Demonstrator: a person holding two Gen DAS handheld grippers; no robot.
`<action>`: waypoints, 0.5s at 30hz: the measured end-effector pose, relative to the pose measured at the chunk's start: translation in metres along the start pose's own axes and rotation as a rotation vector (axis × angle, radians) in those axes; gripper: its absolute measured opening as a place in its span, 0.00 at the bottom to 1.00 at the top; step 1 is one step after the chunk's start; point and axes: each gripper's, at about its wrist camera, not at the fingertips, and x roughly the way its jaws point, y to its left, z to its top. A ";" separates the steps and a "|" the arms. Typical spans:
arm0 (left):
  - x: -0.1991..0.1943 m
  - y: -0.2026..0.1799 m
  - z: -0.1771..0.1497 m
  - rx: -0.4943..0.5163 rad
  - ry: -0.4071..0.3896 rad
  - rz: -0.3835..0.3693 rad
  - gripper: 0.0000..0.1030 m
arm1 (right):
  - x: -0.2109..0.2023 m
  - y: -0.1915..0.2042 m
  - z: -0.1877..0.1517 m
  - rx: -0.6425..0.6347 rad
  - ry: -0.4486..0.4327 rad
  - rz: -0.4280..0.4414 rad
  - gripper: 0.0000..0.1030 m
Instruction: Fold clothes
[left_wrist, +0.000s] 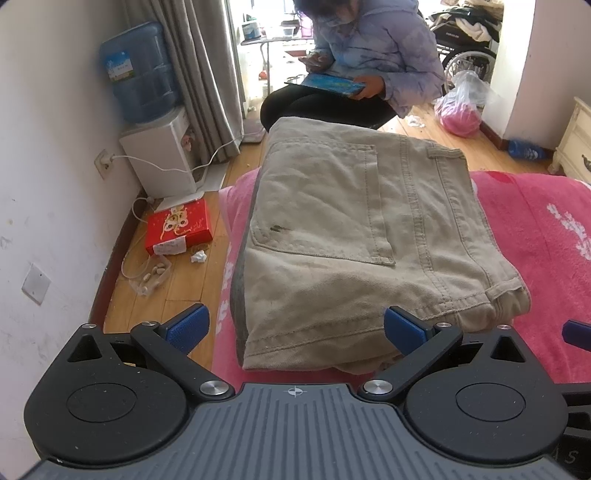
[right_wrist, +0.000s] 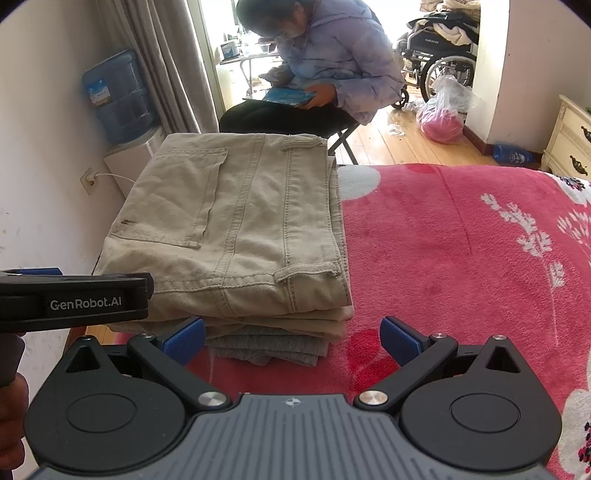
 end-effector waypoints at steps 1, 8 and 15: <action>0.000 0.000 0.000 0.000 0.001 -0.001 0.99 | 0.000 0.000 0.000 0.000 0.001 0.000 1.00; 0.000 0.001 0.000 -0.002 0.008 -0.004 0.99 | 0.001 0.000 0.001 -0.001 0.003 0.001 1.00; 0.001 0.001 0.000 -0.002 0.010 -0.003 0.99 | 0.001 0.001 0.000 -0.002 0.006 0.001 1.00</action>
